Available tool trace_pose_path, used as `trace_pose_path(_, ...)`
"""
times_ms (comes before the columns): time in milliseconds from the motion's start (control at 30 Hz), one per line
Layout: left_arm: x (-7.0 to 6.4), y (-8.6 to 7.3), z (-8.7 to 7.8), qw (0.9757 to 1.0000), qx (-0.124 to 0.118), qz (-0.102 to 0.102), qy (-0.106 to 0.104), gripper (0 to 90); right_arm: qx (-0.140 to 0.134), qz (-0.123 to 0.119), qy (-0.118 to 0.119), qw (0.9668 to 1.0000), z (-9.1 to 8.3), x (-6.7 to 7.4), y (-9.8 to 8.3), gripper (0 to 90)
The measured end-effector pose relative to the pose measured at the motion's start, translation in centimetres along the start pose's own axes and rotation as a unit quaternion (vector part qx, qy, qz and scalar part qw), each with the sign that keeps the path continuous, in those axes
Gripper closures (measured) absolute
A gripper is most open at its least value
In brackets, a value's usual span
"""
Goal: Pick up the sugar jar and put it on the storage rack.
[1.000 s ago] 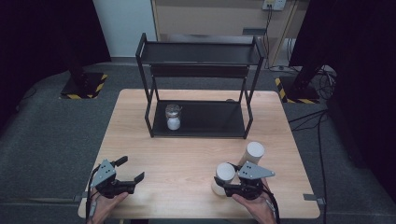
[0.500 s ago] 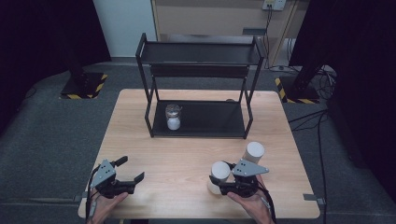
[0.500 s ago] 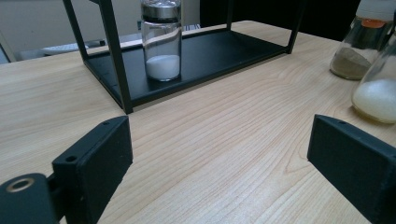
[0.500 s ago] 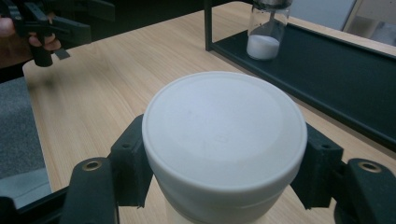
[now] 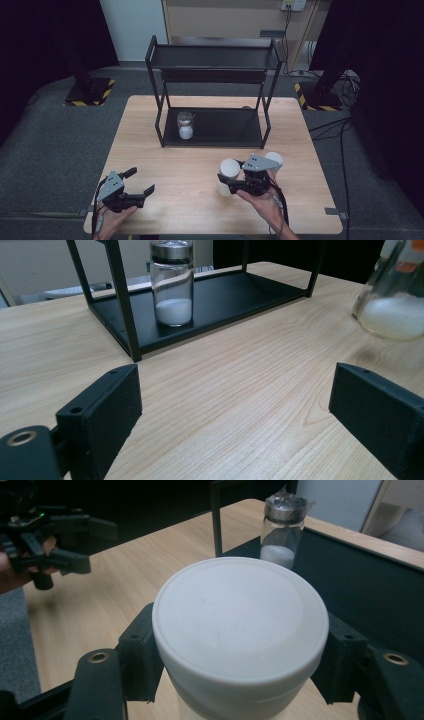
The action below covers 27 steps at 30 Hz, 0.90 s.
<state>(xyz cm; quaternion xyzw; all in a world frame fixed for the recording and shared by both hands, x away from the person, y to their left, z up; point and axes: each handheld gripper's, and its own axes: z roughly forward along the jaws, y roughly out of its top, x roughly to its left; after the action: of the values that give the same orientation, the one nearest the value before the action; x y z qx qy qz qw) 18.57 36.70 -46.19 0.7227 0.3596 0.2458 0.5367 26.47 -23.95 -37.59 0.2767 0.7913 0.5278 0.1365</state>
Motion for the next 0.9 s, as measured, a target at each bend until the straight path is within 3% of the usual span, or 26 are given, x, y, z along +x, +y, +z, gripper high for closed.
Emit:
trace_pose_path(467, 0.1, 0.0, 0.0, 1.0, 0.003, -0.002, -0.001, 5.9, 0.001, 0.007, -0.023, 0.9997, 2.8, -2.0, 5.0, 33.7)
trace_pose_path(900, 0.1, 0.0, 0.1, 1.0, 0.004, -0.004, -0.003, 5.9, 0.009, 0.006, -0.084, 0.9964, 6.8, -3.6, 9.1, 33.7)
